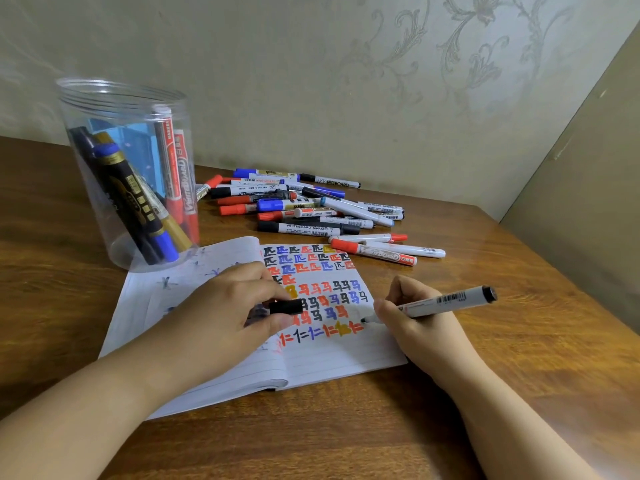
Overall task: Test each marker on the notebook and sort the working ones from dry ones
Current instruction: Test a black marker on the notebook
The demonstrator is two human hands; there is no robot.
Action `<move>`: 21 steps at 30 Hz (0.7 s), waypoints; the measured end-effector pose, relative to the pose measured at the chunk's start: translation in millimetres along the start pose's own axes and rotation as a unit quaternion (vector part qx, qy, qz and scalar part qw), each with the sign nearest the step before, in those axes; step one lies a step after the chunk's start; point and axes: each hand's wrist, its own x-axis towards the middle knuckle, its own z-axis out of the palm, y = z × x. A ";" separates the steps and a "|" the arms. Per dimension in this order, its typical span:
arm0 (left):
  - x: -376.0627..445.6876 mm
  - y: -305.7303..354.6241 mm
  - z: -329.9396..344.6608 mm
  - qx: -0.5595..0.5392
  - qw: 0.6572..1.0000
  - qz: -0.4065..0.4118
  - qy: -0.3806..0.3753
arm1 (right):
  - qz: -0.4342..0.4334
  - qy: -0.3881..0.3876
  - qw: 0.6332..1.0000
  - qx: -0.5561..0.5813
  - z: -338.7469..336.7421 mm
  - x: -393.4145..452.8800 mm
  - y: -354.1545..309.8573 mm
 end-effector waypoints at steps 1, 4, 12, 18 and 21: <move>0.1 -0.4 0.2 0.001 1.000 -0.002 -0.001 | -0.002 -0.003 1.000 0.003 -0.2 -0.1 0.0; -0.1 -0.8 0.1 0.002 1.000 -0.006 -0.004 | -0.008 -0.008 1.000 0.011 -0.3 -0.7 -1.1; -0.4 -1.7 -0.1 0.007 1.000 -0.013 -0.012 | 0.003 -0.002 1.000 0.023 -1.3 -1.1 -1.5; -0.5 -0.9 -0.4 0.006 1.000 -0.013 -0.008 | 0.000 0.010 1.000 0.017 -1.3 -0.6 -0.1; -0.1 -0.9 -0.7 0.006 1.000 -0.013 -0.008 | 0.002 0.013 1.000 0.023 -2.6 0.2 0.2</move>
